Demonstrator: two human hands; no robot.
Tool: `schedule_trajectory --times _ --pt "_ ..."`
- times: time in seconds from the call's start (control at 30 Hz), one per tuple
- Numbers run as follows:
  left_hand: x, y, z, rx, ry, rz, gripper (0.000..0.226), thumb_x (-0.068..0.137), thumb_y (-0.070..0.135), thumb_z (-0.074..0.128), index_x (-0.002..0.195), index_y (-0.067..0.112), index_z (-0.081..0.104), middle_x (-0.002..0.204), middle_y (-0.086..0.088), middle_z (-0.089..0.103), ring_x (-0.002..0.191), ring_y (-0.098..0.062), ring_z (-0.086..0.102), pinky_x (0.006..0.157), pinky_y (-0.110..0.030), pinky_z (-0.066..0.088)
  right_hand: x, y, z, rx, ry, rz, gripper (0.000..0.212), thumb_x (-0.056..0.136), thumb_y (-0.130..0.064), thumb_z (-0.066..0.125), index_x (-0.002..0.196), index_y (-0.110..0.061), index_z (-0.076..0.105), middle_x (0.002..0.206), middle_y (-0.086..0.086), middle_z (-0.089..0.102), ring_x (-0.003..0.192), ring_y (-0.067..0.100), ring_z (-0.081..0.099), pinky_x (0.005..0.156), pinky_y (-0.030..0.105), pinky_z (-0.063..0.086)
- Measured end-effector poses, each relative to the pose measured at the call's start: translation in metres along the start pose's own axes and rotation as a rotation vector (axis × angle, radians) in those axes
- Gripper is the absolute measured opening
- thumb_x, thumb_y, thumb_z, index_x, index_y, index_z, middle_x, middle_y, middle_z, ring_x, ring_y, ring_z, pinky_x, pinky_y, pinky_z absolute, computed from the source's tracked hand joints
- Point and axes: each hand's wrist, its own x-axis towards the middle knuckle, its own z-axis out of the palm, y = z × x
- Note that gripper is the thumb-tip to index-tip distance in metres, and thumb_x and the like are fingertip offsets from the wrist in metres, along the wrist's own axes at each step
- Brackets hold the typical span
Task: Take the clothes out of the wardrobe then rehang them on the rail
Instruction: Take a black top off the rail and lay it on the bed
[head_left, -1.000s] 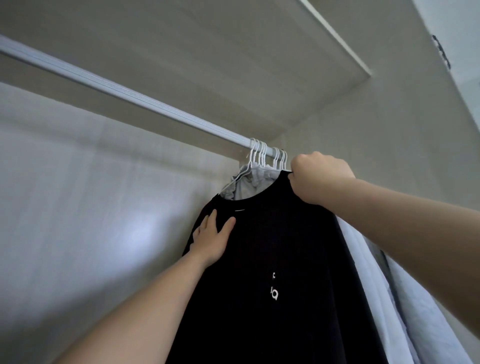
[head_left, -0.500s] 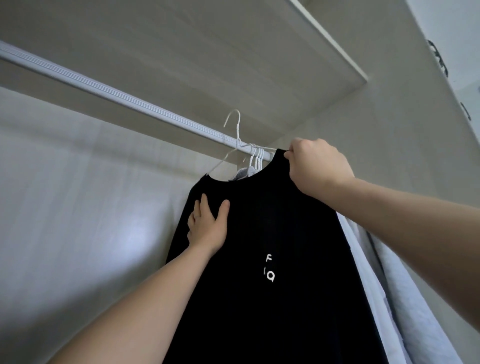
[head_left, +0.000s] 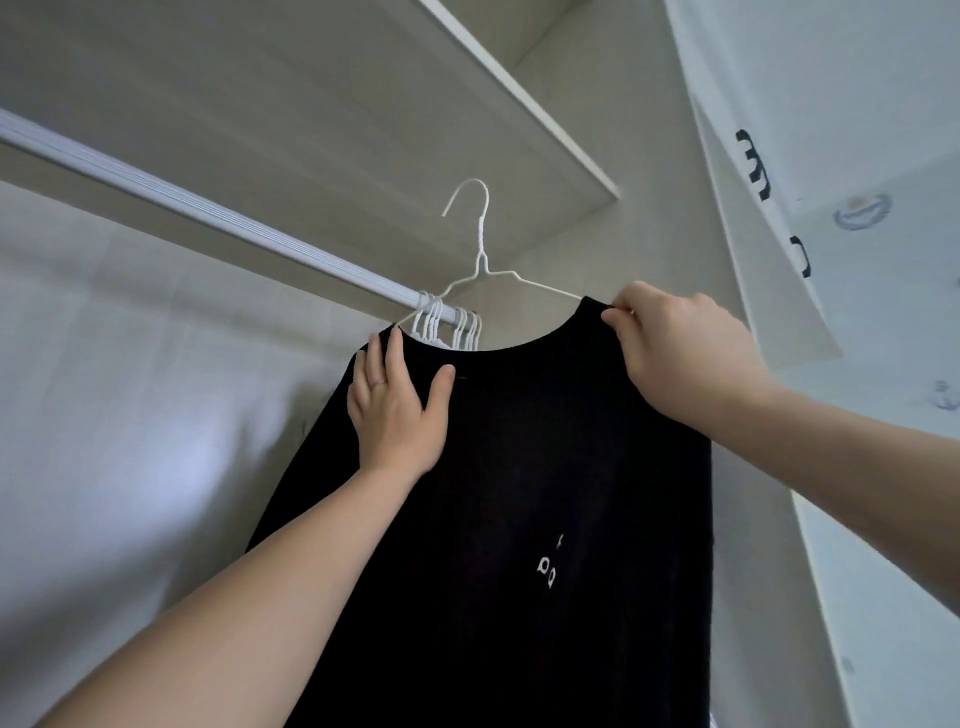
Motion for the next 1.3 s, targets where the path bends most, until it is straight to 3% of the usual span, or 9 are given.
schedule_trajectory --times 0.13,0.23,0.37,0.47,0.6,0.87,1.03,1.2,1.3 --pt "-0.016 0.056 0.008 -0.015 0.037 0.091 0.077 0.091 0.066 0.023 0.156 0.026 0.014 0.165 -0.004 0.013 0.152 -0.025 0.005 0.12 -0.049 0.006 -0.023 0.046 -0.047 -0.016 0.021 -0.014 0.028 0.101 -0.038 0.04 0.097 -0.017 0.057 0.064 0.006 0.054 0.067 0.037 0.055 0.055 0.035 0.037" --pt "-0.029 0.105 0.013 -0.048 0.072 0.154 0.07 0.095 0.058 0.027 0.152 0.018 0.027 0.157 -0.008 0.033 0.148 -0.028 0.019 0.119 -0.05 0.014 -0.043 0.083 -0.088 -0.021 0.023 0.009 0.027 0.099 -0.036 0.041 0.097 -0.016 0.058 0.06 0.002 0.051 0.063 0.034 0.054 0.055 0.036 0.04" --pt "-0.049 0.174 0.02 -0.119 0.126 0.174 0.042 0.098 0.044 0.035 0.117 0.013 0.056 0.12 -0.012 0.06 0.114 -0.035 0.047 0.096 -0.049 0.036 -0.07 0.132 -0.145 -0.068 0.022 0.031 0.026 0.098 -0.036 0.041 0.096 -0.016 0.058 0.06 0.002 0.052 0.062 0.036 0.054 0.057 0.04 0.045" --pt "-0.072 0.227 0.027 -0.168 0.133 0.174 0.032 0.1 0.038 0.034 0.092 0.013 0.052 0.097 -0.007 0.059 0.093 -0.033 0.049 0.08 -0.043 0.034 -0.09 0.169 -0.192 -0.128 -0.004 0.05 0.027 0.096 -0.04 0.039 0.097 -0.019 0.057 0.064 0.004 0.056 0.064 0.036 0.056 0.058 0.041 0.047" --pt "-0.115 0.302 0.043 -0.29 0.097 0.202 0.024 0.099 0.033 0.035 0.086 0.017 0.046 0.09 -0.001 0.053 0.086 -0.026 0.045 0.076 -0.04 0.033 -0.117 0.219 -0.263 -0.201 -0.016 0.073 0.022 0.096 -0.039 0.042 0.096 -0.023 0.056 0.063 0.0 0.057 0.063 0.034 0.056 0.058 0.04 0.048" --pt "-0.203 0.444 0.106 -0.567 -0.025 0.221 0.02 0.098 0.032 0.033 0.089 0.019 0.043 0.09 0.005 0.045 0.082 -0.022 0.039 0.075 -0.035 0.028 -0.179 0.299 -0.392 -0.406 -0.123 0.21 0.022 0.097 -0.038 0.043 0.095 -0.022 0.057 0.061 -0.003 0.056 0.063 0.03 0.055 0.061 0.042 0.049" --pt "-0.283 0.53 0.164 -0.726 -0.171 0.215 0.013 0.101 0.025 0.043 0.089 0.021 0.041 0.088 0.006 0.045 0.081 -0.018 0.04 0.077 -0.034 0.029 -0.228 0.341 -0.461 -0.579 -0.223 0.348 0.026 0.096 -0.042 0.041 0.094 -0.024 0.058 0.059 -0.008 0.055 0.063 0.026 0.056 0.066 0.04 0.047" --pt "-0.383 0.613 0.223 -0.863 -0.349 0.197 0.014 0.103 0.026 0.044 0.09 0.021 0.04 0.09 0.005 0.045 0.084 -0.018 0.04 0.078 -0.035 0.033 -0.29 0.385 -0.515 -0.773 -0.347 0.461 0.025 0.097 -0.042 0.04 0.096 -0.026 0.059 0.06 -0.011 0.056 0.06 0.012 0.053 0.058 0.031 0.038" --pt "-0.448 0.662 0.261 -0.931 -0.442 0.192 0.019 0.103 0.029 0.04 0.091 0.014 0.046 0.091 0.003 0.047 0.087 -0.018 0.039 0.082 -0.035 0.031 -0.335 0.414 -0.539 -0.881 -0.405 0.531 0.026 0.098 -0.043 0.039 0.098 -0.026 0.059 0.057 -0.011 0.054 0.056 0.013 0.053 0.057 0.031 0.038"
